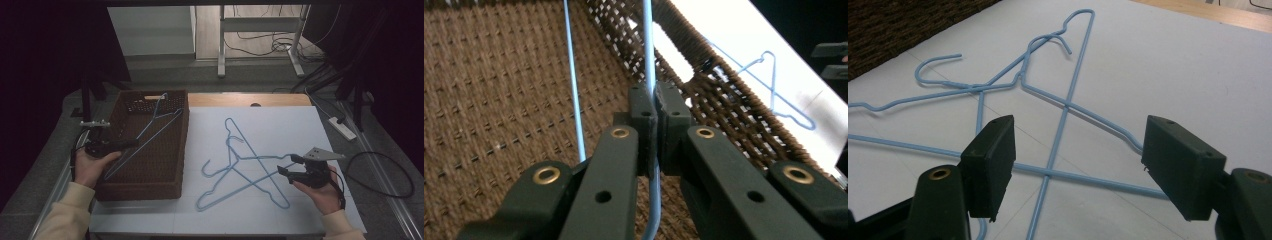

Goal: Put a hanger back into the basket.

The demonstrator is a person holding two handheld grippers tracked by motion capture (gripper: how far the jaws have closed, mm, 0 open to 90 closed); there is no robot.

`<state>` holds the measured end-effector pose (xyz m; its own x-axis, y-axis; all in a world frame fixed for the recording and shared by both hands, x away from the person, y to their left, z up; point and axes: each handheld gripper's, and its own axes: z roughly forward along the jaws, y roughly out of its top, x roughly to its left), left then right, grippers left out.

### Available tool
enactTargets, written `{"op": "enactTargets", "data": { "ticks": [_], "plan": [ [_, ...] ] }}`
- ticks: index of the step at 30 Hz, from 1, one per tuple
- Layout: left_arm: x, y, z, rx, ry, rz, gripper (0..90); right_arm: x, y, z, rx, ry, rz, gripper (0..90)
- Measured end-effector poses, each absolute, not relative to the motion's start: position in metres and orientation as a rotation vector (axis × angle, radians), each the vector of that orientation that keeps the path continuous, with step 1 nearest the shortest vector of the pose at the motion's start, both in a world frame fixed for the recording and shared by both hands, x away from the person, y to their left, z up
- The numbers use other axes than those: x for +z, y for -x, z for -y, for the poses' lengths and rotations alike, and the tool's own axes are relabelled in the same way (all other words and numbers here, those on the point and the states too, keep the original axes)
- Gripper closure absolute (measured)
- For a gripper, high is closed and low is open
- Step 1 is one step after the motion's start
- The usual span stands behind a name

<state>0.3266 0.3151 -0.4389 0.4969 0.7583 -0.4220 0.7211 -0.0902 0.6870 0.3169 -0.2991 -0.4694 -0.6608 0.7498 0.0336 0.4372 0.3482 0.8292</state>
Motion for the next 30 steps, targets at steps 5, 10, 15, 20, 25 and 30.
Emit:
{"op": "enactTargets", "data": {
  "ticks": [5, 10, 15, 20, 25, 30],
  "plan": [
    [-0.442, -0.331, -0.317, 0.036, -1.842, -1.256, 86.7, -0.470, -0.317, 0.299, 1.225, -1.054, -2.267, 30.3],
    [-0.442, -0.331, -0.318, 0.104, -1.905, -1.341, 86.4, -0.470, -0.317, 0.299, 1.220, -1.049, -2.271, 30.3],
    [-0.444, -0.332, -0.318, 0.164, -1.969, -1.401, 86.5, -0.471, -0.318, 0.299, 1.221, -1.047, -2.272, 30.3],
    [-0.446, -0.336, -0.317, 0.229, -2.037, -1.466, 86.5, -0.471, -0.318, 0.298, 1.221, -1.048, -2.274, 30.3],
    [-0.452, -0.343, -0.318, 0.255, -2.112, -1.537, 86.3, -0.471, -0.318, 0.298, 1.220, -1.051, -2.273, 30.3],
    [-0.458, -0.347, -0.317, 0.272, -2.154, -1.583, 86.1, -0.472, -0.318, 0.298, 1.217, -1.053, -2.274, 30.3]
  ]
}}
